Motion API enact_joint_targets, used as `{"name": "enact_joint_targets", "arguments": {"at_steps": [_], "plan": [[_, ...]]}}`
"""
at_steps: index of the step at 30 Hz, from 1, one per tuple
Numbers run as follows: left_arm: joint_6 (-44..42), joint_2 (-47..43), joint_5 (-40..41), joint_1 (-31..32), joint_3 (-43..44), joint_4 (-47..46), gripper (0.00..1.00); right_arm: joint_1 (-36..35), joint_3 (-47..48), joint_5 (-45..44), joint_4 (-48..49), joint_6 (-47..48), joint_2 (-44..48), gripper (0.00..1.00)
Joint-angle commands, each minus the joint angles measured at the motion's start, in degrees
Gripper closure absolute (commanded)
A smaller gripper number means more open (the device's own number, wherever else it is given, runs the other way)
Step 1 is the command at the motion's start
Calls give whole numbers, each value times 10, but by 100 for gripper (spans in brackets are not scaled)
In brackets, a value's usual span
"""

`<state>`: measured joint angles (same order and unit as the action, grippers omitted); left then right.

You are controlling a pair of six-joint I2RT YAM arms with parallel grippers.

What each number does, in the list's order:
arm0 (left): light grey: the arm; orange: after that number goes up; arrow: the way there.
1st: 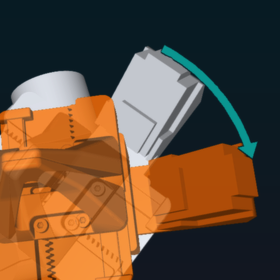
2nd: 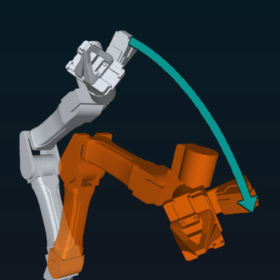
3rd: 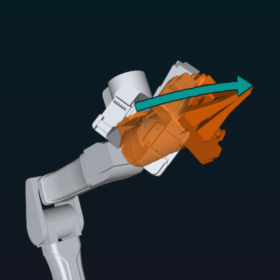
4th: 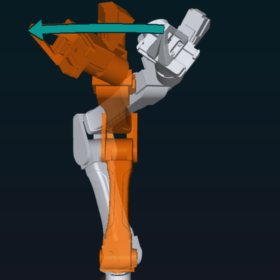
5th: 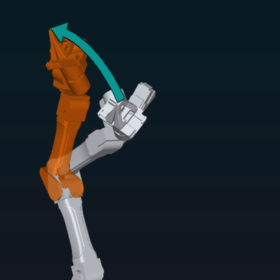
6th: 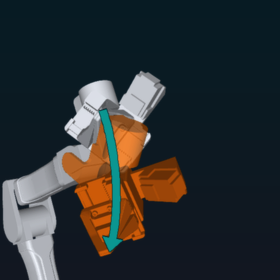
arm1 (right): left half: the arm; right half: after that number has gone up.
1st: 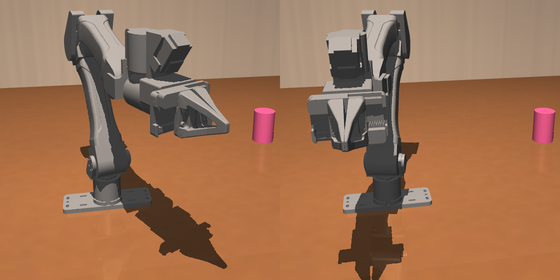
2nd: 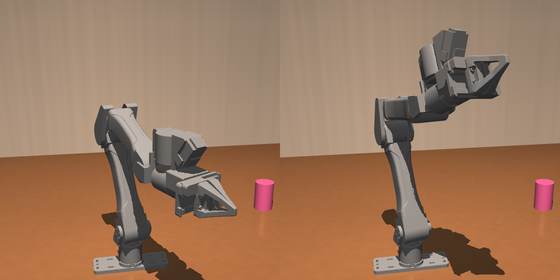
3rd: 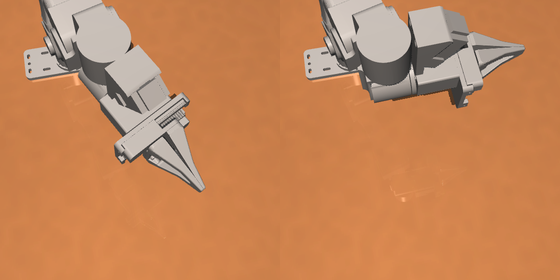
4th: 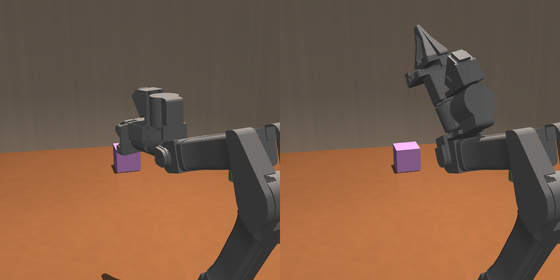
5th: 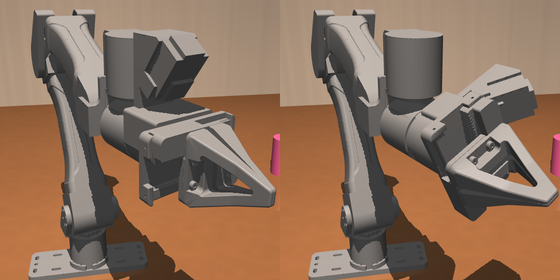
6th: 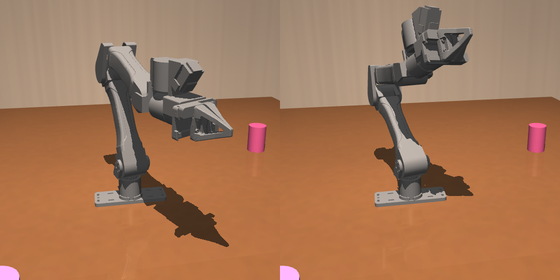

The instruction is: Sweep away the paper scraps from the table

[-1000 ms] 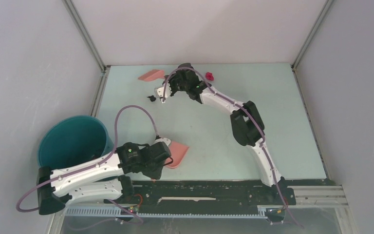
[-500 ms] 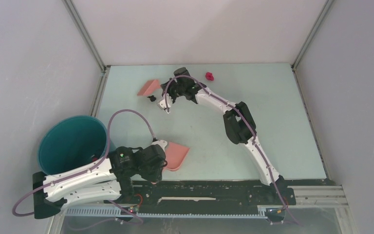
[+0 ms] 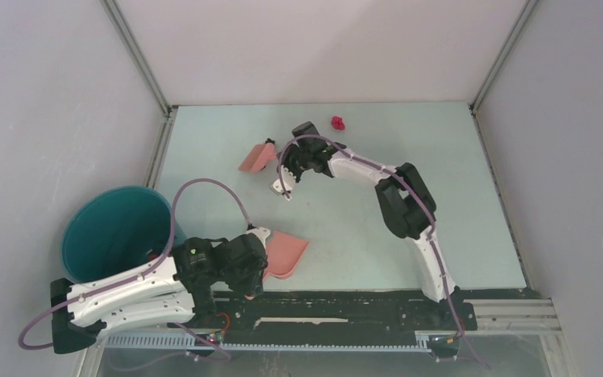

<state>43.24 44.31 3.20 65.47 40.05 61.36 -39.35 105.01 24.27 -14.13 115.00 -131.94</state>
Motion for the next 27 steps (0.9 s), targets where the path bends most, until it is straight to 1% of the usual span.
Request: {"name": "enact_joint_targets", "arguments": {"at_steps": [1, 6, 9, 14, 18, 21, 22, 24, 27], "plan": [[-15, -7, -11, 3, 4, -8, 100, 3, -105, -37, -68, -28, 116, 100], [-27, -7, -17, 3, 16, 17, 100, 16, -300, -51, -85, -55, 268, 100], [-36, 15, -27, 3, 40, 43, 100, 21, -384, -80, -152, -100, 346, 100], [-61, 40, -24, 3, 68, 61, 100, 39, -516, -101, -198, -129, 500, 100], [-72, 62, -28, 3, 80, 57, 100, 65, -544, -130, -286, -150, 607, 100], [-77, 74, -42, 3, 87, 48, 100, 107, -545, -136, -340, -127, 667, 100], [-80, 78, -42, 3, 88, 46, 100, 123, -544, -128, -339, -122, 684, 100], [-85, 84, -40, 3, 89, 43, 100, 145, -543, -104, -299, -126, 707, 100], [-90, 98, -39, 3, 90, 41, 100, 147, -517, -68, -224, -184, 696, 100]]}}
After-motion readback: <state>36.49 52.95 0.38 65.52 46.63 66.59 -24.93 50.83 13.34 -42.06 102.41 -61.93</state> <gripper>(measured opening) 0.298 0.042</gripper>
